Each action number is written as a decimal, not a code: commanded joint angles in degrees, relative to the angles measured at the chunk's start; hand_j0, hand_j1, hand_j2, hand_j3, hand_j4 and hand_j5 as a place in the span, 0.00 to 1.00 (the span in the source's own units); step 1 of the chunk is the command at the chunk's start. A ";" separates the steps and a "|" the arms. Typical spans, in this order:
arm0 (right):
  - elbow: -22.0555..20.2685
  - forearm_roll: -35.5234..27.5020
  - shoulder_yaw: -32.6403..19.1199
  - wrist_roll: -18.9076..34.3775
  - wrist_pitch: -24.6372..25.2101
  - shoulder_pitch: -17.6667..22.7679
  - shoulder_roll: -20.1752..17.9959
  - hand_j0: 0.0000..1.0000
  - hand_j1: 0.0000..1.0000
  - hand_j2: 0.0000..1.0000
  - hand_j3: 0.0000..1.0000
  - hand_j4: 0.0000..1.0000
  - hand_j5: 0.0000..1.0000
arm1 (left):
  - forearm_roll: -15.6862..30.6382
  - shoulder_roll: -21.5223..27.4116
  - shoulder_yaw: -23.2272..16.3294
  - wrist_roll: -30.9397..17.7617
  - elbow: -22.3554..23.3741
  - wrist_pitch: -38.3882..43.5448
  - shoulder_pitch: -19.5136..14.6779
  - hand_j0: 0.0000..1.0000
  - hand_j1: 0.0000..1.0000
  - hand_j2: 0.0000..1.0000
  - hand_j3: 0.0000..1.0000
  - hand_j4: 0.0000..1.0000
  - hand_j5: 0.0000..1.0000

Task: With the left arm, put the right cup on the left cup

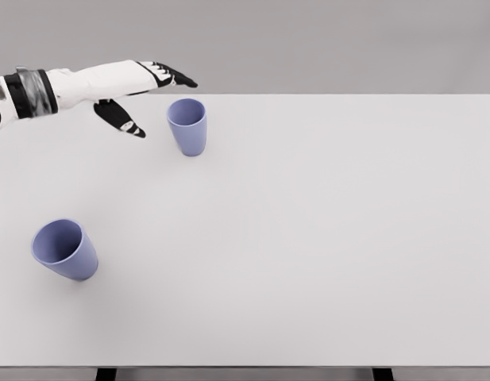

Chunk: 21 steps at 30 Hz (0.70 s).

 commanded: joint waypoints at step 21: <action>0.02 0.08 0.00 0.03 -0.03 0.00 0.00 1.00 1.00 1.00 1.00 1.00 1.00 | -6.44 -16.49 -0.15 -1.62 24.95 0.10 -3.52 1.00 1.00 1.00 1.00 1.00 1.00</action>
